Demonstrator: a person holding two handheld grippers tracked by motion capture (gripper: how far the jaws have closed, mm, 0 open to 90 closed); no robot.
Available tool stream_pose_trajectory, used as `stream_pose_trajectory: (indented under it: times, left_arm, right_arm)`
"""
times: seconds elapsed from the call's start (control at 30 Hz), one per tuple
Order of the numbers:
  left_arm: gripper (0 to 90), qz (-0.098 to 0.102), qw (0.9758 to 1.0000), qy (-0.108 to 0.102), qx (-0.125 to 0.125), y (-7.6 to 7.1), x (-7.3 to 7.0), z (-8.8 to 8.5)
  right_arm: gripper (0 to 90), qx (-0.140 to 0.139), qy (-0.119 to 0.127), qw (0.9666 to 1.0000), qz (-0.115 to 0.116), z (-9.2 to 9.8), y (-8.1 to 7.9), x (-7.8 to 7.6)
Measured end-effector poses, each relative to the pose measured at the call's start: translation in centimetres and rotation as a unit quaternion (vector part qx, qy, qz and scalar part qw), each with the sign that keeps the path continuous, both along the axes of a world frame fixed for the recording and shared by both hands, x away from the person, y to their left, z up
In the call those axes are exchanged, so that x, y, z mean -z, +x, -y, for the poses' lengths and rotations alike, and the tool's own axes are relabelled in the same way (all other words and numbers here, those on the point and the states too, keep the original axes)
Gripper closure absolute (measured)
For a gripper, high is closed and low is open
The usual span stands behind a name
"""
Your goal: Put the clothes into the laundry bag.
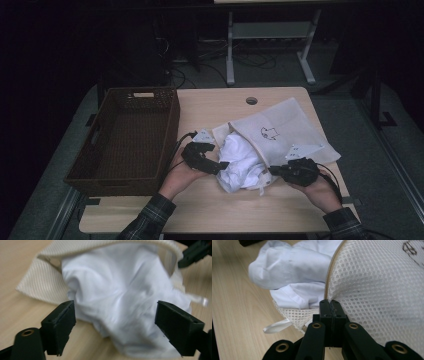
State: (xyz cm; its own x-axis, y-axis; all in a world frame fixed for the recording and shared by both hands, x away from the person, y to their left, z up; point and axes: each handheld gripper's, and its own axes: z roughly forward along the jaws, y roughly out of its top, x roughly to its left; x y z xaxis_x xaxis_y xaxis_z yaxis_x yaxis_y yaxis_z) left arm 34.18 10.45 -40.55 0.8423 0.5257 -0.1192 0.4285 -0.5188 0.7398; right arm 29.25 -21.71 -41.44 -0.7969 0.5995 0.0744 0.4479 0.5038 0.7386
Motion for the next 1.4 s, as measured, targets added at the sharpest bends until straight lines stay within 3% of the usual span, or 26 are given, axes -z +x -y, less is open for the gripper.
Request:
stream_pose_trajectory:
  times: [0.17, 0.37, 0.43, 0.53, 0.63, 0.77, 0.93, 1.1, 1.17, 1.23, 1.4]
  left_arm:
    - [12.8, -0.020, 0.9998, 0.000, 0.010, -0.3, 1.9, -0.1]
    - [11.2, -0.016, 0.9997, 0.005, 0.017, 0.4, 3.4, 0.4]
    - [11.3, -0.012, 0.9998, -0.001, 0.013, 0.8, 3.8, 0.7]
    - [11.9, -0.022, 0.9996, -0.010, 0.013, 1.7, 4.5, 1.5]
    - [14.2, -0.017, 0.9998, -0.003, 0.013, 2.4, 5.3, 2.3]
    - [16.1, -0.027, 0.9993, 0.007, 0.026, 2.8, 6.2, 3.3]
    - [30.2, -0.035, 0.9984, 0.006, 0.043, 2.9, 6.4, 3.5]
    - [67.9, -0.053, 0.9965, 0.001, 0.064, 2.8, 6.4, 3.6]
    - [78.7, -0.051, 0.9963, 0.004, 0.069, 2.7, 6.5, 3.9]
    - [84.0, -0.045, 0.9964, 0.008, 0.071, 2.6, 6.4, 4.1]
    - [87.3, -0.040, 0.9966, 0.009, 0.071, 2.4, 6.1, 4.3]
  right_arm:
    - [89.8, 0.017, 0.000, 0.9998, -0.011, 1.8, 0.0, 0.6]
    - [89.8, 0.033, -0.006, 0.9994, -0.011, 3.0, 0.5, 1.0]
    - [89.8, 0.037, -0.007, 0.9992, -0.013, 3.2, 0.7, 1.1]
    - [89.7, 0.039, -0.010, 0.9991, -0.014, 3.2, 0.9, 1.2]
    - [89.7, 0.040, -0.012, 0.9990, -0.014, 3.2, 1.0, 1.3]
    - [89.7, 0.040, -0.016, 0.9990, -0.012, 3.1, 1.1, 1.4]
    - [89.7, 0.041, -0.016, 0.9990, -0.009, 3.2, 1.2, 1.5]
    - [89.4, 0.042, -0.017, 0.9989, -0.011, 3.1, 1.3, 1.6]
    - [89.4, 0.042, -0.018, 0.9989, -0.011, 3.1, 1.4, 1.6]
    - [89.2, 0.044, -0.019, 0.9988, -0.012, 3.1, 1.4, 1.6]
    - [85.2, 0.052, -0.012, 0.9985, -0.014, 3.4, 1.5, 1.5]
